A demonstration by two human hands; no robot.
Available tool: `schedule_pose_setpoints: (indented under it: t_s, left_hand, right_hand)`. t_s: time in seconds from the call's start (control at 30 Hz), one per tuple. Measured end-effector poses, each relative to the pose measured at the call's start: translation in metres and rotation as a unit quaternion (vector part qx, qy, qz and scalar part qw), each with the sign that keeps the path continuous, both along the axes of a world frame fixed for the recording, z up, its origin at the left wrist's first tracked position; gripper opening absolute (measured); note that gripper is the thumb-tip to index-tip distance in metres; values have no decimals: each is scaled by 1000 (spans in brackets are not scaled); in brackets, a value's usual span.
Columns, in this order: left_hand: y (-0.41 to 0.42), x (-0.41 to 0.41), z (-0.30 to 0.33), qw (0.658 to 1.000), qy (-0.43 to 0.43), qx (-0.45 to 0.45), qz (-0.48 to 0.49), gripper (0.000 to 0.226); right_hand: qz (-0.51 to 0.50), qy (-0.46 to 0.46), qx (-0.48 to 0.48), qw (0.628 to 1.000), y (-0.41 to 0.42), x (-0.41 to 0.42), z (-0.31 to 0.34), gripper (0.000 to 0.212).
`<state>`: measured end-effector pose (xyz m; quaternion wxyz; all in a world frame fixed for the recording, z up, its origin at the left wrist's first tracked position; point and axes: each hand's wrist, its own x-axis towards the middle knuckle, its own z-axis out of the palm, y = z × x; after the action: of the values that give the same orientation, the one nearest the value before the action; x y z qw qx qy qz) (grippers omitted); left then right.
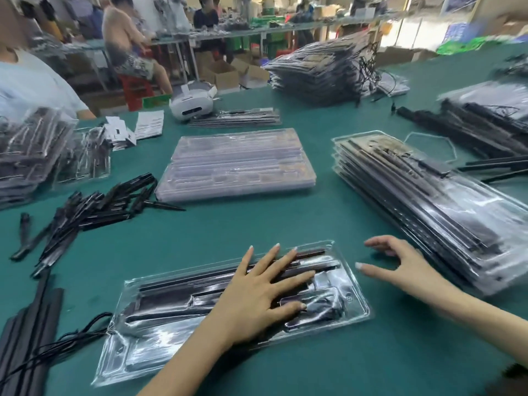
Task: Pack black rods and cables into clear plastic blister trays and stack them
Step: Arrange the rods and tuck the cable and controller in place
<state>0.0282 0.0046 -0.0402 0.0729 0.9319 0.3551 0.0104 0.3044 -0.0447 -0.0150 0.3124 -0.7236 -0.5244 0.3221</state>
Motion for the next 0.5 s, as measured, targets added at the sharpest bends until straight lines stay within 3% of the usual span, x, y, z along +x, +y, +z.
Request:
schedule_pose_setpoints:
  t_s: [0.1,0.3,0.4,0.5]
  left_hand:
    - [0,1,1,1000,1,-5,2,49]
    - [-2,2,3,1000,13,-7,6,50]
    - [-4,2,3,1000,6,3,12,50]
    - [-4,2,3,1000,4,4,12,50]
  right_hand:
    - [42,-129,-131,982,6,-7,1,87]
    - [214,-292,-238,901,37,-16,22,127]
    - [283,-353,-244,858,52,-23,33,135]
    - [360,-434,-191,804,65,-35,41,142]
